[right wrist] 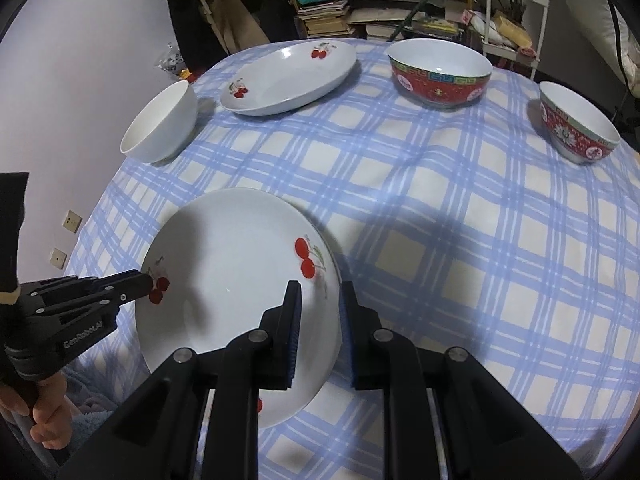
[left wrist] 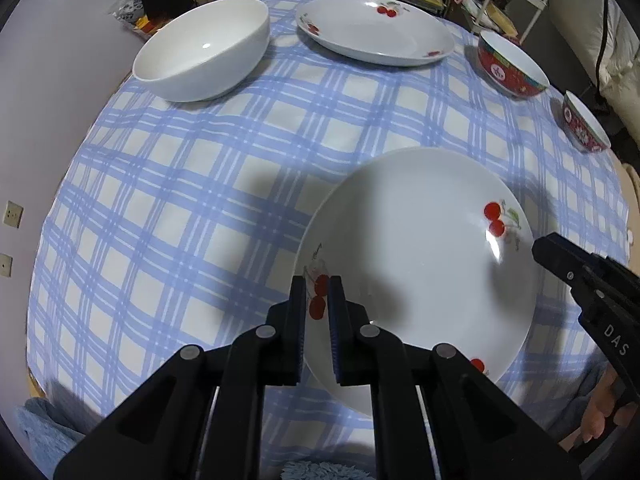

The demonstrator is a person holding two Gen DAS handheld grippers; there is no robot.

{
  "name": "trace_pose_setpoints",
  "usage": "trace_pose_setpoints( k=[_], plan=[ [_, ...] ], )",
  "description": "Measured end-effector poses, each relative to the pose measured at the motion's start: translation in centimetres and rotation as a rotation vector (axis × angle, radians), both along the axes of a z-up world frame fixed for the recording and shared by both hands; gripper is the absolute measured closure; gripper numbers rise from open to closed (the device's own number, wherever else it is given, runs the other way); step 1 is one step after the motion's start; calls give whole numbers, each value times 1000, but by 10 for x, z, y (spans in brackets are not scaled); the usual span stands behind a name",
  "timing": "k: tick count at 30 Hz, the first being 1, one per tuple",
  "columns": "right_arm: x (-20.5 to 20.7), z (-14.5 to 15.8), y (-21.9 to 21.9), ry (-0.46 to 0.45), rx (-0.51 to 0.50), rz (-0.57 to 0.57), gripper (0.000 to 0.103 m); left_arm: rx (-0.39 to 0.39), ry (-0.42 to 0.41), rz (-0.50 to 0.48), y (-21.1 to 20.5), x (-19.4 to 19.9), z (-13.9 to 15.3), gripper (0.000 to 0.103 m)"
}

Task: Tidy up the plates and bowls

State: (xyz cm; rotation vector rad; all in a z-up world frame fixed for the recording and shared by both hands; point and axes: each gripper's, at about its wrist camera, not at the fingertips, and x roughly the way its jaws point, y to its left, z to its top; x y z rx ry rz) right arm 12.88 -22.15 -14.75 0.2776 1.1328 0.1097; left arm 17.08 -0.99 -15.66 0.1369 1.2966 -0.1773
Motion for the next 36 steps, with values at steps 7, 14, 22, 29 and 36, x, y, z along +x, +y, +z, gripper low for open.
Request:
trace_pose_setpoints(
  k=[7,14,22,29,36],
  plan=[
    [3,-1,-7,1,3,-31,67,16,-40,63,11,6,10,88],
    [7,3,-14,-11,15,-52,51,34,-77,118,23,16,22,85],
    [20,12,-16,-43,2,-57,41,57,-138,137,21,33,38,71],
    [45,26,-14,-67,-11,-40,24,85,-230,71,8,59,65,42],
    [85,39,-9,-89,-36,-2,6,83,-223,73,0,99,69,20]
  ],
)
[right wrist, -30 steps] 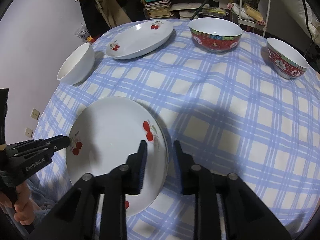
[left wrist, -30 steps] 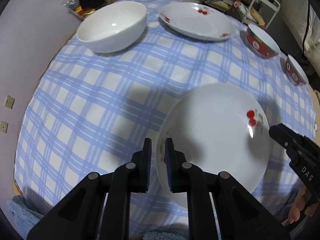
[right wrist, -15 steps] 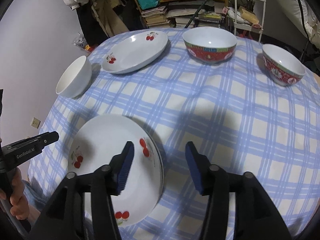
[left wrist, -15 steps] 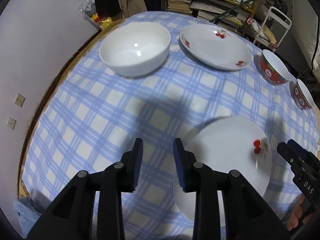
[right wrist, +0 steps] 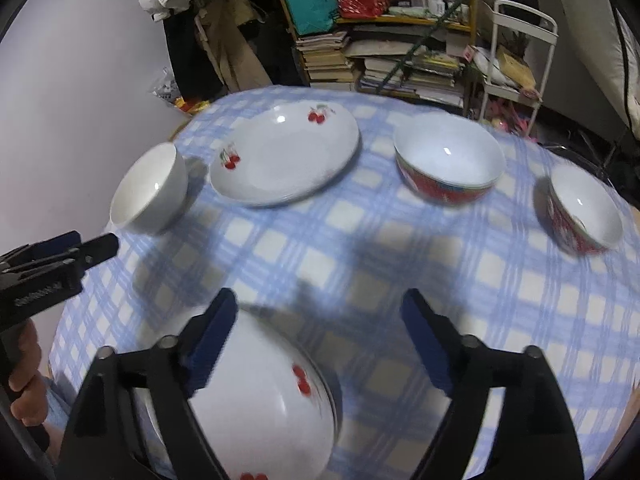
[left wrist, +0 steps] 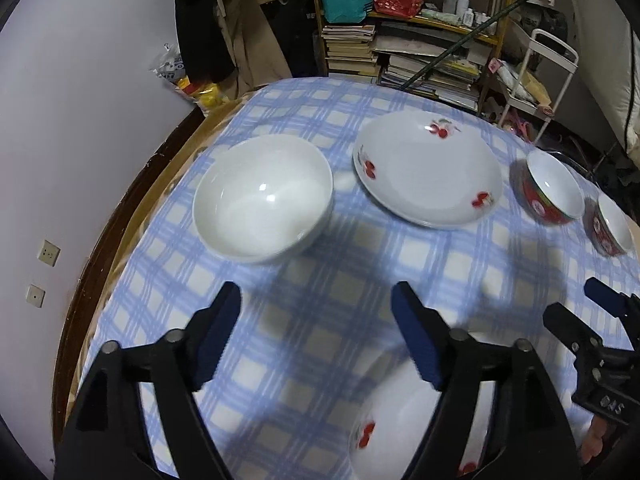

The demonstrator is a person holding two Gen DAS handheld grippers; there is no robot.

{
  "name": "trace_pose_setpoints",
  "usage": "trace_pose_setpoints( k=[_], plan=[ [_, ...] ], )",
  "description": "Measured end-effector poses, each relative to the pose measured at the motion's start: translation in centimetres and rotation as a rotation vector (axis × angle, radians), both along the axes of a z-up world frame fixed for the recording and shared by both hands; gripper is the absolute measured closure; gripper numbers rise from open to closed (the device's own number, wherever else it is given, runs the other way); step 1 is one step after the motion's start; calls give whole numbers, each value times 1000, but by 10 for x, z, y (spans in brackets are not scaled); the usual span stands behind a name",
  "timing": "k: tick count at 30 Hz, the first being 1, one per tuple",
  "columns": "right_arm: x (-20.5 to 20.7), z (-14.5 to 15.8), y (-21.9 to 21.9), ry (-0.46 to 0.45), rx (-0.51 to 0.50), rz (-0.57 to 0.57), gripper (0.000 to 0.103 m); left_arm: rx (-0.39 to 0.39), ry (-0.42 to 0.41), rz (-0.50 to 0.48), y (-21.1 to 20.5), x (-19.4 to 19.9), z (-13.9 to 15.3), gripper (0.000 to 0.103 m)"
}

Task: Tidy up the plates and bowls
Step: 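Move both tools over the next cherry plate and close them on its rim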

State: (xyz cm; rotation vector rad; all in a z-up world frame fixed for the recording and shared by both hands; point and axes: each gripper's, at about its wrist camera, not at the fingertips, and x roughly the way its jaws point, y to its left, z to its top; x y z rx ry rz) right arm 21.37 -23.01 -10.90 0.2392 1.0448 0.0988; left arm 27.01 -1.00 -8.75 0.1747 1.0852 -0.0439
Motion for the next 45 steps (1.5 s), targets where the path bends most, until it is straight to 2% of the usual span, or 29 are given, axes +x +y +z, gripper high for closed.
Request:
trace_pose_setpoints(
  k=[6,13,19,21,25,27,31,34,36,39,42,45],
  plan=[
    [49,11,-3,-12,-27,22,6,-42,18,31,-2,39,2,19],
    [108,26,-11,-24,-85,25,6,-63,31,-36,-11,91,11,19],
    [146,18,-12,19,-95,57,7,-134,99,-37,-7,146,7,19],
    [156,13,-10,38,-86,70,15,-134,107,-48,-11,161,6,19],
    [169,-1,-10,82,-89,63,20,-169,156,-58,-17,184,-5,19],
    [174,-7,-10,110,-82,57,28,-187,185,-63,-21,192,-12,19],
    [179,-17,-12,136,-89,46,30,-142,220,-77,-28,202,-29,19],
    [183,-22,-14,147,-77,42,32,-161,243,-61,-25,206,-40,19],
    [186,-25,-17,157,-79,33,38,-155,258,-42,-25,208,-48,19],
    [190,-29,-19,174,-90,15,44,-78,246,-23,-27,210,-59,19],
    [195,-33,-20,192,-84,17,53,-65,256,-14,-27,211,-67,19],
    [198,-39,-20,208,-72,17,56,-51,252,-31,-30,211,-72,19]
  ],
)
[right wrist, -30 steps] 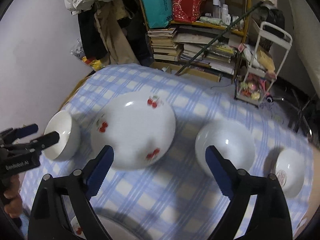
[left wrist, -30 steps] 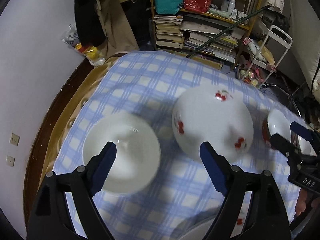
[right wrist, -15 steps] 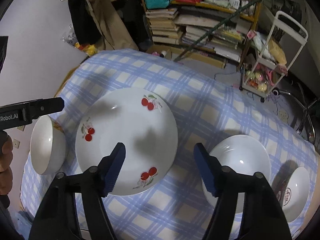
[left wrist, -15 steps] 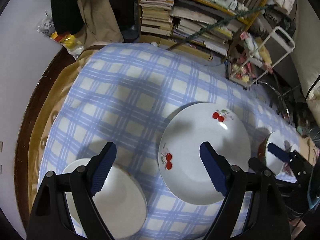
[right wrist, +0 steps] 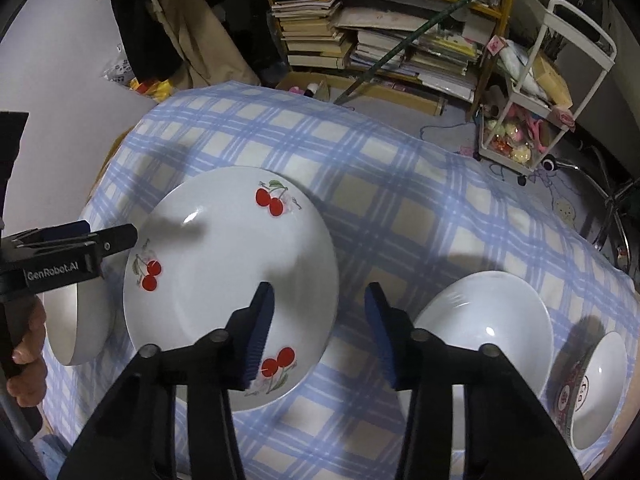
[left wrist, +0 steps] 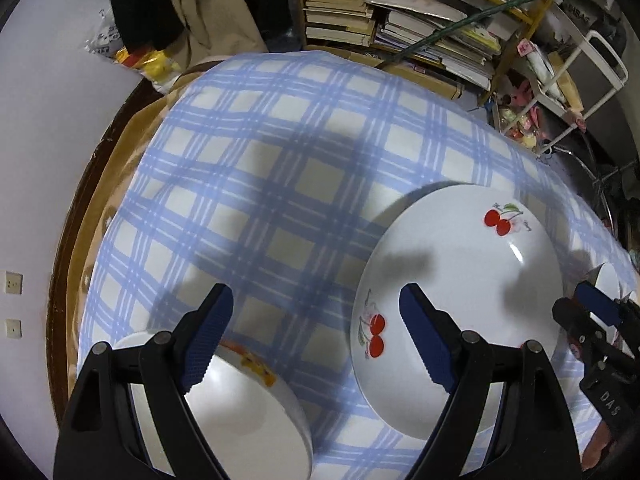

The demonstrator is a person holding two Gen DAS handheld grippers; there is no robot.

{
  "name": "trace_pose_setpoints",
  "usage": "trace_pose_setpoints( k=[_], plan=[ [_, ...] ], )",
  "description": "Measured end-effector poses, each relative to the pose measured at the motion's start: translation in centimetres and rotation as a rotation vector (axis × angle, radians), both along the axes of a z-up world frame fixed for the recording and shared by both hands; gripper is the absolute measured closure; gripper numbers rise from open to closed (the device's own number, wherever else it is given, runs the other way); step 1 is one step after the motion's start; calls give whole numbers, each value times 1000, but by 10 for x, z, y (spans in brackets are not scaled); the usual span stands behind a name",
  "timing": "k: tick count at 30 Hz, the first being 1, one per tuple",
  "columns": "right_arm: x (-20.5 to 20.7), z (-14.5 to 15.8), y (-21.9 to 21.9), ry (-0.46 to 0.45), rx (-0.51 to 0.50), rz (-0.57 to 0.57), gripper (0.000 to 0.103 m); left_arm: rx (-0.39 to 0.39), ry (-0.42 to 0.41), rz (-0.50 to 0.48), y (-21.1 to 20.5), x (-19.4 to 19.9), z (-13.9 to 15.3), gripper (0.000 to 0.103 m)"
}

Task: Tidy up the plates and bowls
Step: 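Move both tools over the next cherry plate and close them on its rim, then lift the cherry plate off the table with both tools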

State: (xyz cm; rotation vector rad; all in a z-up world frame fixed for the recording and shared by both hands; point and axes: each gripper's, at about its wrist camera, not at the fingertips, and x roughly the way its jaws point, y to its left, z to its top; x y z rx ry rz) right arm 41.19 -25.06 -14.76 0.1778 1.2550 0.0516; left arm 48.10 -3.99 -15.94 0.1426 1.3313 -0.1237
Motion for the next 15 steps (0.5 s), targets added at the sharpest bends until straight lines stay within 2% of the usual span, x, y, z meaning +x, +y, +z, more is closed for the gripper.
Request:
trace_pose_setpoints(
  k=[3,7,9,11,13,15],
  plan=[
    [2,-5,1,9,-1,6,63,19,-19,-22,-5,0,-2,19],
    [2,-10,2,20,-5,13,65,-2,-28,-58,-13,2,-3,22],
    [2,-13,3,31,-9,14,66,14,-17,-80,-18,4,-6,32],
    [2,-15,3,37,-2,15,66,17,-3,-108,-23,4,-8,36],
    [2,-17,5,43,-3,25,69,33,29,-141,-29,5,-14,45],
    [4,-21,8,58,-17,34,76,56,65,-173,-35,5,-21,66]
  ],
)
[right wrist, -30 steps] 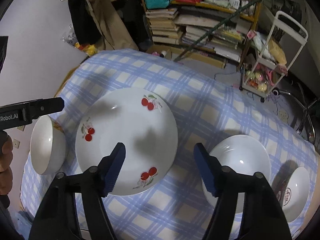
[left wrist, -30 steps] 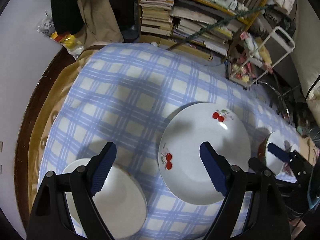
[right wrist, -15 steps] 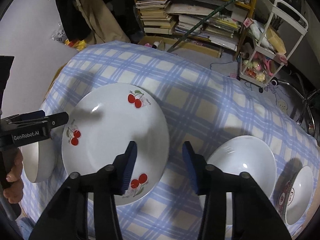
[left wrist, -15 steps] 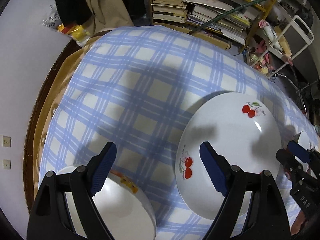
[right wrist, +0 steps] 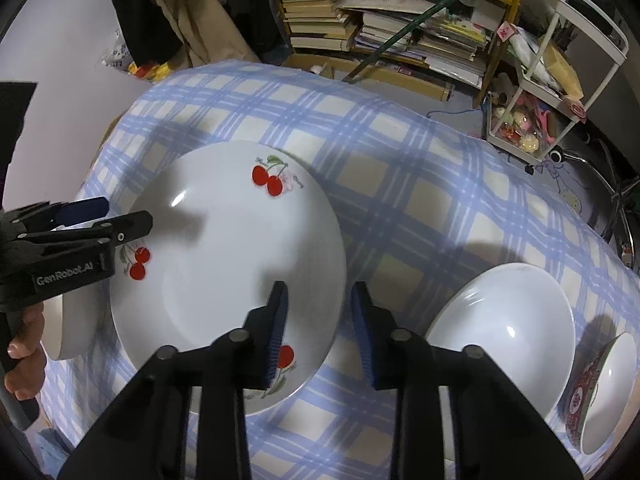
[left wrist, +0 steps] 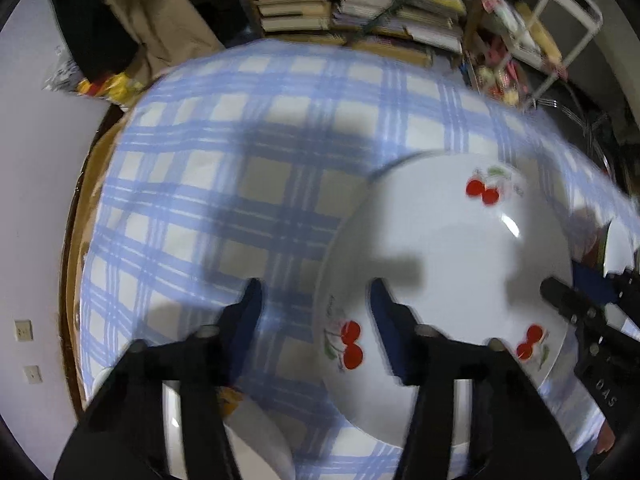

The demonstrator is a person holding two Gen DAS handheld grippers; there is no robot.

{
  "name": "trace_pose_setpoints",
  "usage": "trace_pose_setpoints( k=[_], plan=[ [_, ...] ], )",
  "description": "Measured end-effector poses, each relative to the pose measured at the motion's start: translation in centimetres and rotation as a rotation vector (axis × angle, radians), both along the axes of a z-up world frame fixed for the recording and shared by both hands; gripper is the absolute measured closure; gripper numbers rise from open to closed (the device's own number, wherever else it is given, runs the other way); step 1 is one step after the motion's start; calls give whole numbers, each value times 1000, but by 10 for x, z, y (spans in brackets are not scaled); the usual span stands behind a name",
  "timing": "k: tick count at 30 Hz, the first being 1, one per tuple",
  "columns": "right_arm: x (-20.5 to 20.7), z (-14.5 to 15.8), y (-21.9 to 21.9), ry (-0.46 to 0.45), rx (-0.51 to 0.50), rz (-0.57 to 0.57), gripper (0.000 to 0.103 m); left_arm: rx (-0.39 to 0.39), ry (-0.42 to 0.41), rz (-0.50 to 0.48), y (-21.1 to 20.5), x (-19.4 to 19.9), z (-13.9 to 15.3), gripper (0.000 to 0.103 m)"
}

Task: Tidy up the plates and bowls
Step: 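Lift the cherry plate off the table with both tools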

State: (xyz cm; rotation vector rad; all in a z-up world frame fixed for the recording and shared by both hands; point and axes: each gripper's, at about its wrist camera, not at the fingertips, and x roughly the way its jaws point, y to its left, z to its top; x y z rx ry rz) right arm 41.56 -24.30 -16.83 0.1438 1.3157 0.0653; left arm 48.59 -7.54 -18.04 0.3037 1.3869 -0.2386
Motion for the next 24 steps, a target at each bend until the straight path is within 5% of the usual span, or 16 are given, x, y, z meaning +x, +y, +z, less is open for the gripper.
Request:
trace_pose_setpoints(
  k=[3,9,24],
  plan=[
    [0,-6,2,25,0,-4,76,2,13,-17,-8,-4,-4,80],
    [-3,-10,4,29,-29,-9,83,-41,7,50,2,-6,5,86],
    [-22,31,-8,-16,21,-42,85,-69,-23,40,5,-34,53,86]
  ],
)
